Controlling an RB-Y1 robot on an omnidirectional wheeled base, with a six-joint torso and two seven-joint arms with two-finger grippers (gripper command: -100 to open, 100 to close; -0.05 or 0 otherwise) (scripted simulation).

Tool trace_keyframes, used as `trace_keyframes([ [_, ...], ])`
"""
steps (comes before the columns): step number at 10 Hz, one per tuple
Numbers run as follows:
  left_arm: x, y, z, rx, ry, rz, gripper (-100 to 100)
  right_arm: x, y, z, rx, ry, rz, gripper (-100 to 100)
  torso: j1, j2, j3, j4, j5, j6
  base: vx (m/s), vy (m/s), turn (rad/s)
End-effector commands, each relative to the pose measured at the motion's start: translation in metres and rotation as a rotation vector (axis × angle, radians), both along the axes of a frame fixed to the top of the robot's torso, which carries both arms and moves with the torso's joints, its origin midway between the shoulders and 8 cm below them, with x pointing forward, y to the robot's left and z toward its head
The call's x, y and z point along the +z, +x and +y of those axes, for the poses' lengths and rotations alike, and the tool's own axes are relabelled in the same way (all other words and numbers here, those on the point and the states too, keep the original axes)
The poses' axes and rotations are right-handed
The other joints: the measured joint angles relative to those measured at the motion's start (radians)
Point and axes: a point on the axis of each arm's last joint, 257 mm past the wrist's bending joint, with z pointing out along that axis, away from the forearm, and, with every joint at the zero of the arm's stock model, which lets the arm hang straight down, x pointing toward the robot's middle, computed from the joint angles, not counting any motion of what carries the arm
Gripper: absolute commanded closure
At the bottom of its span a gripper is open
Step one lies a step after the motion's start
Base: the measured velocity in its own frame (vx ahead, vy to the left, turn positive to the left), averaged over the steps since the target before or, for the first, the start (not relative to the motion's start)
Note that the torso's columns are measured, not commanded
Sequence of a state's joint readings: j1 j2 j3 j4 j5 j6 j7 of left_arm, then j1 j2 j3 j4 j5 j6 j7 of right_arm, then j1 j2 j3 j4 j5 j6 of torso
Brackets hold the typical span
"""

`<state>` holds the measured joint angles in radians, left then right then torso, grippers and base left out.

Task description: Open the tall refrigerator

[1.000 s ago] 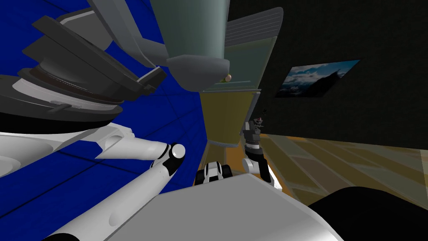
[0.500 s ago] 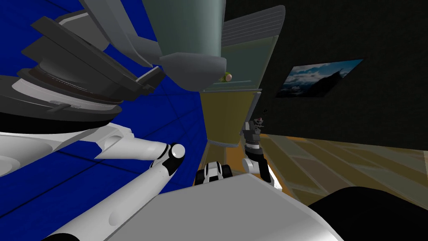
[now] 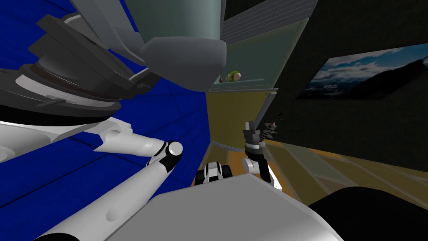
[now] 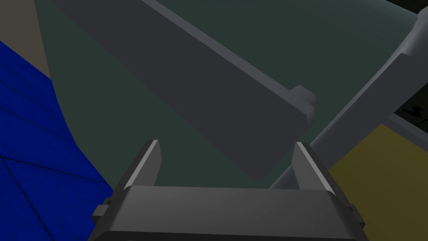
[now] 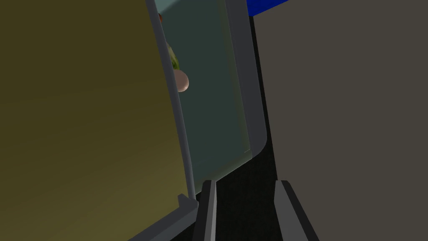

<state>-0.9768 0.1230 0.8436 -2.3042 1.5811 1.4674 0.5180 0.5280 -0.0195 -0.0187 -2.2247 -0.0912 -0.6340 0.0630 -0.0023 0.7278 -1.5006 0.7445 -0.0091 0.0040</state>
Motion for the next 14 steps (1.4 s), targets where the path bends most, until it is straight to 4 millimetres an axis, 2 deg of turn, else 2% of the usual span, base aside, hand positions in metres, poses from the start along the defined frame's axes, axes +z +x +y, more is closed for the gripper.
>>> trace_keyframes([
  [1, 0.013, 0.0, 0.01, -0.004, -0.045, -0.01, -100, 0.0, 0.0, 0.0, 0.0, 0.0, 0.0, 0, -0.001, -0.002, -0.002, -0.001, 0.0, 0.003, -0.004, 0.008, -0.017],
  [7, 0.013, 0.0, 0.01, -0.004, -0.045, -0.01, -100, 0.0, 0.0, 0.0, 0.0, 0.0, 0.0, 0, 0.001, -0.002, 0.0, 0.0, 0.001, 0.002, -0.003, 0.0, -0.001],
  [8, 0.026, 0.003, 0.023, 0.104, -0.035, -0.082, -100, 0.0, 0.0, 0.0, 0.0, 0.0, 0.0, 0, 0.001, -0.002, -0.001, 0.0, 0.001, 0.003, 0.076, 0.012, -0.125],
  [10, 0.025, 0.012, 0.029, 0.204, 0.016, -0.129, -100, 0.0, 0.0, 0.0, 0.0, 0.0, 0.0, 0, 0.002, -0.016, -0.027, 0.003, -0.007, -0.004, 0.084, 0.009, -0.05],
  [13, 0.024, 0.023, 0.038, 0.289, 0.059, -0.12, -100, 0.0, 0.0, 0.0, 0.0, 0.0, 0.0, 0, -0.005, -0.024, -0.029, -0.005, -0.006, -0.002, 0.0, 0.004, 0.001],
  [14, 0.025, 0.024, 0.042, 0.314, 0.071, -0.121, -100, 0.0, 0.0, 0.0, 0.0, 0.0, 0.0, 0, 0.003, -0.022, -0.032, -0.003, -0.006, -0.004, -0.007, -0.012, 0.064],
])
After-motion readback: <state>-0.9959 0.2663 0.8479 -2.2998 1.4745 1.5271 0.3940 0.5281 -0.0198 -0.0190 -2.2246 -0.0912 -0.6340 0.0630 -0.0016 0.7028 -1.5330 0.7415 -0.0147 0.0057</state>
